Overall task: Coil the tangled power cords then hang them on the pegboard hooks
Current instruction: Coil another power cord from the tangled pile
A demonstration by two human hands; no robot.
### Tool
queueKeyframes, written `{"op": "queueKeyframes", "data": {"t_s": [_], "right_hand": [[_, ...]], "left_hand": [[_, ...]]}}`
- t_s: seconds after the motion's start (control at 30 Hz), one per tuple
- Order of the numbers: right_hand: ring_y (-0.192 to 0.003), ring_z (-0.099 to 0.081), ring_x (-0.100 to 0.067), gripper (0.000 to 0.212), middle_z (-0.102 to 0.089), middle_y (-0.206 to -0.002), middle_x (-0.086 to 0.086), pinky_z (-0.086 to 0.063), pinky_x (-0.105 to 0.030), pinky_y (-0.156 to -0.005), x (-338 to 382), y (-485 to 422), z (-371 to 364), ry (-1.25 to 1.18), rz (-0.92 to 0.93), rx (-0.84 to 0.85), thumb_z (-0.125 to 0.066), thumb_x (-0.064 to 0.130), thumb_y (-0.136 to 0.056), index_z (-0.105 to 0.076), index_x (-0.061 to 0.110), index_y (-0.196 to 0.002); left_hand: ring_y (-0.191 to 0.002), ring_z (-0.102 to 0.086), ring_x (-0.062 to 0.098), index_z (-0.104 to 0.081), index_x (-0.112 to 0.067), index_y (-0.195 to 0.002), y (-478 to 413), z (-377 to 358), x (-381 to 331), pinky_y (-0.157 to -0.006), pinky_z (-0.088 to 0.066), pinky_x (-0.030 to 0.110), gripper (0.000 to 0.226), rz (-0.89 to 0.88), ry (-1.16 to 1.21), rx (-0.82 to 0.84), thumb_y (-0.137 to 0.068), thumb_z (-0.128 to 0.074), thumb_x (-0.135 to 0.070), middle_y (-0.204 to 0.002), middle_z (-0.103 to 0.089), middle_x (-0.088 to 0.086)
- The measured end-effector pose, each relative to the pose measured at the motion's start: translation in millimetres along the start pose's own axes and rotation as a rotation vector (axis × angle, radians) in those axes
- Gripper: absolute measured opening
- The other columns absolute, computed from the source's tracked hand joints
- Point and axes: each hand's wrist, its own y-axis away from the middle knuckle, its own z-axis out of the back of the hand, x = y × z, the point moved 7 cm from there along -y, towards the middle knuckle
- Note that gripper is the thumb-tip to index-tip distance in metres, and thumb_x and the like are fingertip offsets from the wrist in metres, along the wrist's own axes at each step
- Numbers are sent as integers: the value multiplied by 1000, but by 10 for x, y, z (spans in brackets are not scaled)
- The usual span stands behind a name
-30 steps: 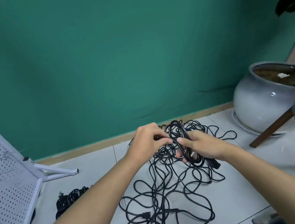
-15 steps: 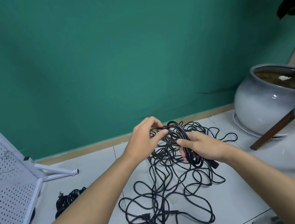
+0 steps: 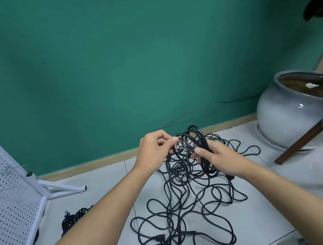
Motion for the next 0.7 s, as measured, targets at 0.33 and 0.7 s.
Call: {"op": "queueKeyframes", "data": {"t_s": [0.33, 0.7], "right_hand": [[-93, -72, -15, 18, -77, -93, 2, -53, -49, -98, -28, -24, -75, 32, 1, 0, -52, 26, -107, -67, 18, -100], [-70, -54, -9, 24, -61, -76, 4, -43, -26, -70, -6, -19, -36, -156, -86, -65, -54, 17, -107, -62, 12, -84]], "left_hand": [[-74, -78, 20, -72, -3, -84, 58, -227, 69, -70, -63, 28, 21, 324, 312, 23, -94, -76, -21, -75, -75, 5], [-83, -79, 23, -73, -4, -99, 77, -359, 63, -76, -63, 28, 15, 360, 511, 41, -97, -73, -19, -92, -76, 15]]}}
